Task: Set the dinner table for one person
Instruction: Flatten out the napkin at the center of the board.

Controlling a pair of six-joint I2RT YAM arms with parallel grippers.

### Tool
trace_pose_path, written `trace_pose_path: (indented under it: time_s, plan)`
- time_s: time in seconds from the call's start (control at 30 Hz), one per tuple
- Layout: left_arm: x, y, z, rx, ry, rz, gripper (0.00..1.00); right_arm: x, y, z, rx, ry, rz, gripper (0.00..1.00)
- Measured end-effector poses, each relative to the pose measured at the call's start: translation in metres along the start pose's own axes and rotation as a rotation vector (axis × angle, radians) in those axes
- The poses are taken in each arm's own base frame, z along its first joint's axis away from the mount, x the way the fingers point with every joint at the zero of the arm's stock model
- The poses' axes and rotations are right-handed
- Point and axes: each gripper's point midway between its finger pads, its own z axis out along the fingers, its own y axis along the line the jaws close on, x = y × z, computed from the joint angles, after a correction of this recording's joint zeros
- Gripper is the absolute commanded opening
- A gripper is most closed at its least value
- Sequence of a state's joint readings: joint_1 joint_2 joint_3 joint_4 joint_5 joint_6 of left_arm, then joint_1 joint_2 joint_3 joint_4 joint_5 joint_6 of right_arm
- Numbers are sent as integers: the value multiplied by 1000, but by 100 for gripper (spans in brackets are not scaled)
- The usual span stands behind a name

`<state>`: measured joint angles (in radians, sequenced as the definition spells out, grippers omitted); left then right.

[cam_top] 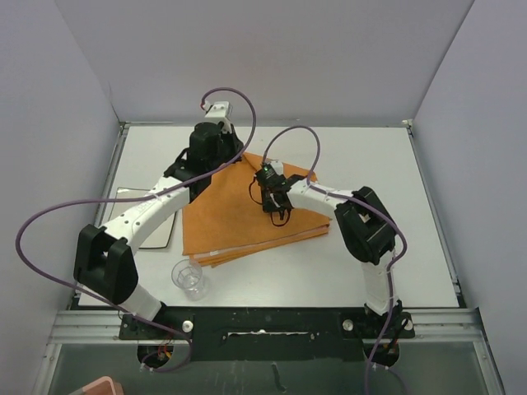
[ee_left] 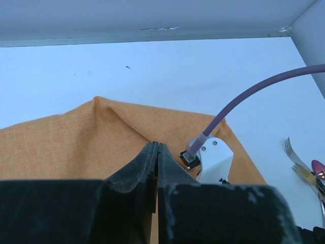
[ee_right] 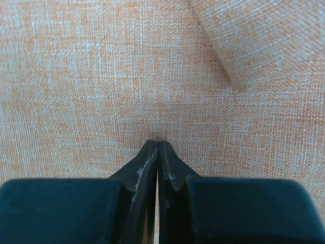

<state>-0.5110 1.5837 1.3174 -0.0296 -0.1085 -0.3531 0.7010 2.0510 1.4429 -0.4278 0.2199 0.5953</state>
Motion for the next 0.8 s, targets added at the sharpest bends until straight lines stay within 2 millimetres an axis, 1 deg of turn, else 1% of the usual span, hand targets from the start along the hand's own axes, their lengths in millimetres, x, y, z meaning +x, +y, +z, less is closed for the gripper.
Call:
trace_pose_path:
  time_s: [0.07,0.13,0.2,0.23,0.27,0.33,0.37,0.43,0.47,0.5,0.53,0.6,0.63,0.67,0.7,0.77,0.8]
  plan:
    - [0,3,-8,-11,-2,3,0,10,7,-7,-7,18,-4,0]
    - [2,6,-14,-22,6,8,0,18,6,-14,1,36,-15,0]
    - [7,9,-19,-30,16,10,0,21,4,-23,13,39,-36,0]
    - [12,12,-22,-39,26,12,0,18,3,-29,17,29,-51,1]
    - [16,15,-25,-47,35,14,0,13,2,-36,18,9,-70,13]
    - [27,21,-30,-64,56,16,0,-9,2,-57,2,-66,-117,66]
    - [33,24,-32,-69,68,13,0,-21,4,-67,-14,-107,-131,72]
    - [52,29,-35,-82,106,7,8,-53,9,-98,-63,-231,-197,75]
    - [61,32,-36,-88,124,1,12,-69,10,-114,-86,-298,-225,73]
    - [75,35,-37,-98,151,-9,15,-84,12,-130,-115,-363,-249,67]
    - [88,38,-38,-106,176,-15,15,-96,12,-144,-141,-419,-275,63]
    - [116,45,-43,-128,231,-35,16,-112,8,-162,-174,-493,-323,63]
    - [132,50,-46,-140,262,-44,16,-119,-1,-162,-166,-508,-331,65]
    - [143,53,-48,-150,285,-50,16,-125,-10,-160,-157,-515,-347,66]
    - [152,56,-51,-161,307,-54,17,-127,-19,-152,-142,-509,-365,67]
    - [160,59,-55,-176,332,-62,17,-121,-37,-129,-102,-465,-396,67]
    - [160,59,-54,-177,329,-65,17,-113,-45,-115,-83,-427,-413,67]
